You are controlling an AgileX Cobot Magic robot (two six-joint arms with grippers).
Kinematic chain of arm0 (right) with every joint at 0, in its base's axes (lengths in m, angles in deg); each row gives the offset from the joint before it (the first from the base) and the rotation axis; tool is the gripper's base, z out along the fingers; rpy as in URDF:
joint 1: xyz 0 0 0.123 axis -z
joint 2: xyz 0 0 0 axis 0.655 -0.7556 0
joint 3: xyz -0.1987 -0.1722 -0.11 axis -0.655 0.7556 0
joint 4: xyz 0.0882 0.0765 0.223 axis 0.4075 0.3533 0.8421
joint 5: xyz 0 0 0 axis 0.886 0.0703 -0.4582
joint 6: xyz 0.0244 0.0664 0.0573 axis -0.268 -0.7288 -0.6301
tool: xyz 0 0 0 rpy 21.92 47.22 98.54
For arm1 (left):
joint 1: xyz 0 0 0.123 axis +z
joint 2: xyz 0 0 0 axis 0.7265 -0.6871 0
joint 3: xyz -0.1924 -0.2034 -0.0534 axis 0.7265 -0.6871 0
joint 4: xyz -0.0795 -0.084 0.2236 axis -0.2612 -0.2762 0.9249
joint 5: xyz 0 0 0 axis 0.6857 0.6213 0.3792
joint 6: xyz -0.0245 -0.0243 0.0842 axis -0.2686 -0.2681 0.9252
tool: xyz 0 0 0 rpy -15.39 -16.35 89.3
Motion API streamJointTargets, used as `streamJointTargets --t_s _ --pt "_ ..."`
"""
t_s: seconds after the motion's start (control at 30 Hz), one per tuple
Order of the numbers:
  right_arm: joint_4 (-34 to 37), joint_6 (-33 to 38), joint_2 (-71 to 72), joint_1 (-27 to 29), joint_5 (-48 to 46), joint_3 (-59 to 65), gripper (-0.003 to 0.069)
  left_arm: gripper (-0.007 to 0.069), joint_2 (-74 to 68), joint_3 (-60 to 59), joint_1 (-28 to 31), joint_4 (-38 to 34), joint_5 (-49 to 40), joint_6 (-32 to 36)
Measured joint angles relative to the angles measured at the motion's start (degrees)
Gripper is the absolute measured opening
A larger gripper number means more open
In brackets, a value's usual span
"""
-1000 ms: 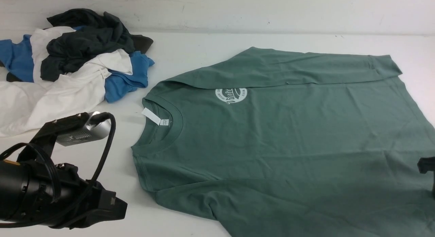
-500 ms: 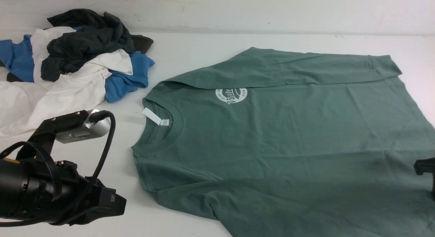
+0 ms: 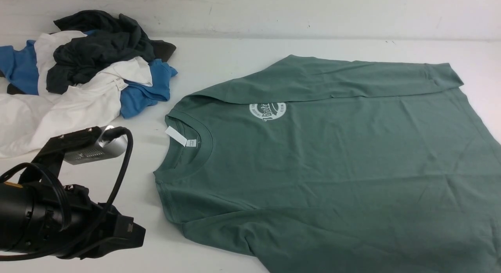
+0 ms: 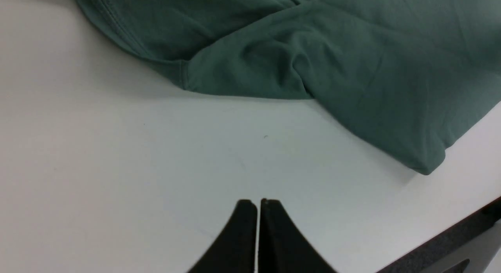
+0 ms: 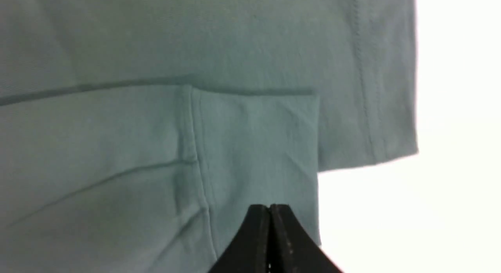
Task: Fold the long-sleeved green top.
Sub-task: Hold the cuff closest to the cuff with your right arm
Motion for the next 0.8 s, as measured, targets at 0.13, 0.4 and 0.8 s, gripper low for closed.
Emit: streamJointTargets --t_s 0.13,0.4,0.8 --pt "-0.7 -0.6 1.0 0.0 0.5 0.0 -0.0008 -0.0001 0.0 0.0 0.0 0.0 0.0 0.0" --pt "4.3 5.1 -5.5 4.8 1.7 0.0 0.0133 -0.0001 0.0 0.0 0.0 0.0 0.0 0.0" --pt "8.8 11.1 -12.9 8.8 3.9 -0.1 0.0323 -0.0001 0.0 0.0 -0.1 0.0 0.0 0.0"
